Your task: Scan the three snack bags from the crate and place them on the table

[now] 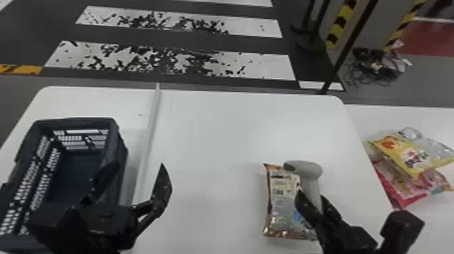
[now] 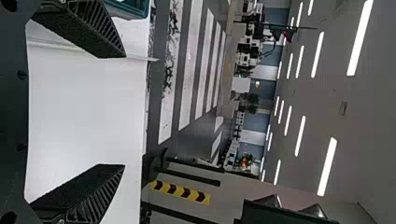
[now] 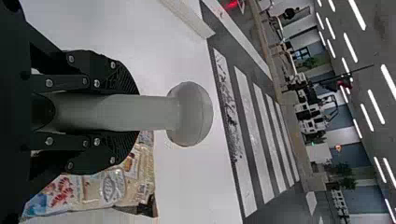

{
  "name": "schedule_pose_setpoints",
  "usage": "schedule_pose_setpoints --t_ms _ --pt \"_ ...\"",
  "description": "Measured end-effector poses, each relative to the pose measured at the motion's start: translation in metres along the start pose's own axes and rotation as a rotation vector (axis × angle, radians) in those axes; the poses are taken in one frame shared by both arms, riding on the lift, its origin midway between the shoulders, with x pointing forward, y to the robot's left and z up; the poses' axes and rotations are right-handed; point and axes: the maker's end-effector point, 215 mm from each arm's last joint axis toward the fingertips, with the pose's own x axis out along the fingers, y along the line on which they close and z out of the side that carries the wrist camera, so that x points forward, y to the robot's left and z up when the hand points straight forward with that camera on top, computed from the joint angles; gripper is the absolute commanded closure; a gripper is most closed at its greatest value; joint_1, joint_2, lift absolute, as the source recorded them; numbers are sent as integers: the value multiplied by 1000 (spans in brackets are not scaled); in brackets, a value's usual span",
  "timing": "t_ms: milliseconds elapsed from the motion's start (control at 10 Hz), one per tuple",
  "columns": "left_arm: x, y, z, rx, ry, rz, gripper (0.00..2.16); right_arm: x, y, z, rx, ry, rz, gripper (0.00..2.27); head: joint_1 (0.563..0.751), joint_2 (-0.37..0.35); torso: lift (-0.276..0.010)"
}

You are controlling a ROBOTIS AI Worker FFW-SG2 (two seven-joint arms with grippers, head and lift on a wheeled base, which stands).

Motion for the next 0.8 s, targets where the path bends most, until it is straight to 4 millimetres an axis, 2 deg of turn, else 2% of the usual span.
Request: schedule_pose_setpoints --t_ms 100,400,600,800 --pt "0 -1 1 1 -1 -5 22 4 -17 17 -9 -21 -18 2243 695 -162 -62" --pt "5 -3 -1 8 9 -20 22 12 -79 44 -13 -49 -90 2243 695 -263 -62" --pt "9 -4 -4 9 20 -22 22 16 -118 47 10 -55 -138 2243 695 -312 -62" --pt "12 -4 -10 9 35 -26 22 22 -144 41 8 -46 -167 2243 695 -340 -62"
